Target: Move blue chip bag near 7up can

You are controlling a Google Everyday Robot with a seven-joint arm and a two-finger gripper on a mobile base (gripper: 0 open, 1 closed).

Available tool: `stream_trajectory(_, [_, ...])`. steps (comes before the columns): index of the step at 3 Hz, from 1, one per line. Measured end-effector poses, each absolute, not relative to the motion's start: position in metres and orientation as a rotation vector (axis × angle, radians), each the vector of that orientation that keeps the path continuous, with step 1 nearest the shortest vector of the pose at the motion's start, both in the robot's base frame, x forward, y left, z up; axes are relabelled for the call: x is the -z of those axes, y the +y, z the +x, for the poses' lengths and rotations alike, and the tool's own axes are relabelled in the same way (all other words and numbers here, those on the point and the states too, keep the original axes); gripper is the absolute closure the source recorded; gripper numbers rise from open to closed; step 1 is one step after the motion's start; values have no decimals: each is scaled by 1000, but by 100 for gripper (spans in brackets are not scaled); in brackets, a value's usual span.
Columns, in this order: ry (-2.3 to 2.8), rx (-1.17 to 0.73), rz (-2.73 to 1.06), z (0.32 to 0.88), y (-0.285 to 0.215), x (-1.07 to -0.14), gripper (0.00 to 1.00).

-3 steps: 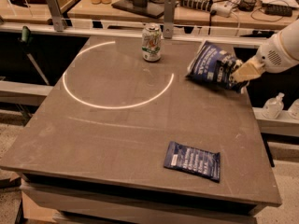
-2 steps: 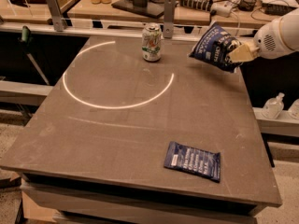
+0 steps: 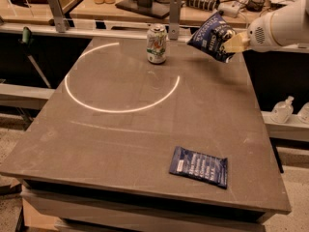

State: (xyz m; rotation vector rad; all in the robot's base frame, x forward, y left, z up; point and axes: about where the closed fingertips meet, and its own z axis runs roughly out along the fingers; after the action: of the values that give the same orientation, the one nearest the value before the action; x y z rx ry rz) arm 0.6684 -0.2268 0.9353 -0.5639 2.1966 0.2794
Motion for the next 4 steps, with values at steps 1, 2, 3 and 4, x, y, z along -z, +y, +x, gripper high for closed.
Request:
stream_trajectory(1, [2197, -294, -587, 682, -207, -928, 100])
stream_trajectory(2, [2235, -305, -616, 687, -191, -918, 86])
stream_trajectory(3, [2281, -309, -645, 687, -183, -906, 62])
stream_trajectory(4, [2306, -322, -674, 685, -177, -898, 39])
